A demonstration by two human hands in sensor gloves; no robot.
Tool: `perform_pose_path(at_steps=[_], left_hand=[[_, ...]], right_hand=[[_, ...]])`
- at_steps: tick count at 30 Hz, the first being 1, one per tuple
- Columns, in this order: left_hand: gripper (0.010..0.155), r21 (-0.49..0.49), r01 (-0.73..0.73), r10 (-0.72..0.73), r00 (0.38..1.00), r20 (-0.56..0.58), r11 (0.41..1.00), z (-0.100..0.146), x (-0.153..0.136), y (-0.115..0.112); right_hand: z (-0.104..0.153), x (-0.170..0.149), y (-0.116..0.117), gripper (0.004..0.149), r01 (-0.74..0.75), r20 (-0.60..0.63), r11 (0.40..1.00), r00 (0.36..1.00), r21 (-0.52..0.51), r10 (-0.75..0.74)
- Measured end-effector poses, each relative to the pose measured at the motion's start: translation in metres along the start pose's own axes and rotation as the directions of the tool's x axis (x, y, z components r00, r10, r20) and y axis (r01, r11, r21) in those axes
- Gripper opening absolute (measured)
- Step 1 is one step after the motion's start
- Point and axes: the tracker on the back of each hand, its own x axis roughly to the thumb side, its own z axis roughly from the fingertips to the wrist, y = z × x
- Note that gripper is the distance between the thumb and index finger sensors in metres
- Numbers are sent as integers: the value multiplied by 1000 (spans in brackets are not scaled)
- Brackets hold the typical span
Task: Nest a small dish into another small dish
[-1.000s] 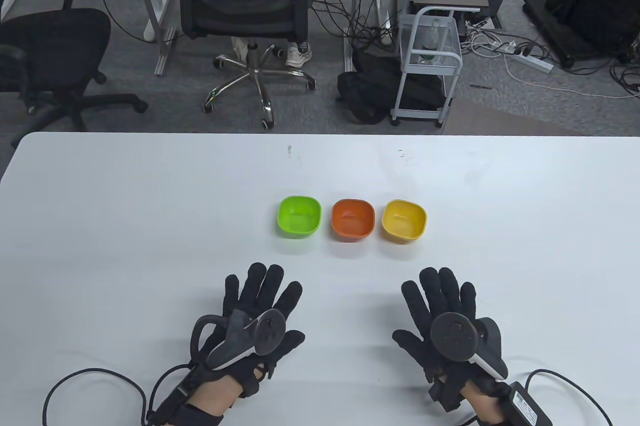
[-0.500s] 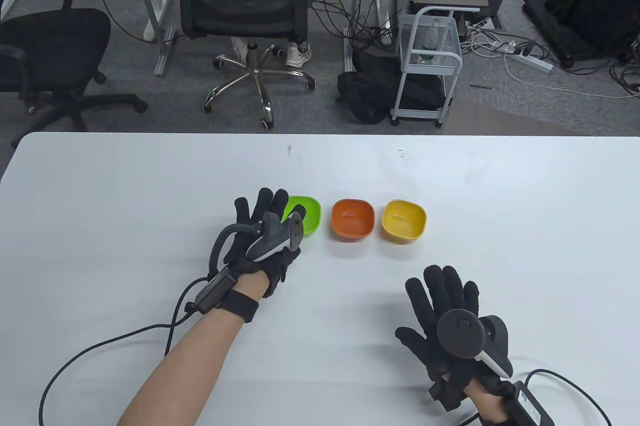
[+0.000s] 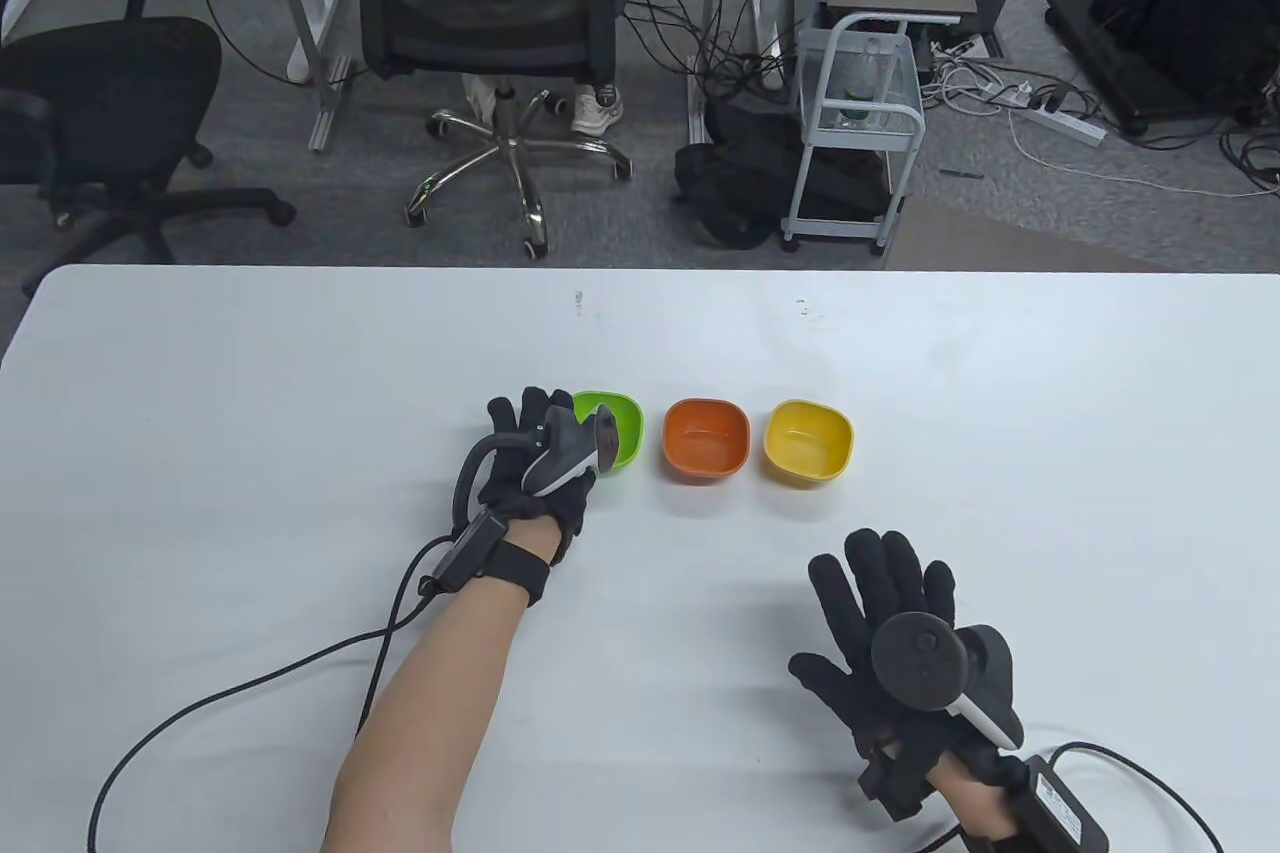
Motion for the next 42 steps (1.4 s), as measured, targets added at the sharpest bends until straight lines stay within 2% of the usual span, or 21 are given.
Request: perform_pose_path(at_steps=[4,10,15,19,24,30,38,42], left_hand=[[47,23,-4,4,1000,5,1000,7,-3,10],[48,85,-10,3,996,88,996,35,-9,36],[48,165,-5,-26,983,181,986,74,-4,57],[49,235,-13,-57,956,289,972,107,13,63],[49,214,-69,-21,919,394,974,137,39,56],[48,184,-63,-42,856,515,981,172,72,30],[48,112,-77,5,846,534,991,184,85,-12],[48,30,-97,68,855,514,995,186,86,-24]], right_hand=[[1,0,0,82,4,2,1000,1000,-3,-4],[3,0,-1,82,9,2,1000,1000,-11,-9],[5,0,-1,82,12,9,1000,1000,-14,-12],[5,-1,-1,82,17,11,1000,1000,-7,-17],[6,0,-1,81,14,14,1000,1000,-4,-14],[7,-1,-3,81,14,12,1000,1000,-5,-14],[8,-3,-4,81,16,3,1000,1000,-7,-16],[8,-2,-4,81,10,1,1000,1000,-3,-10]])
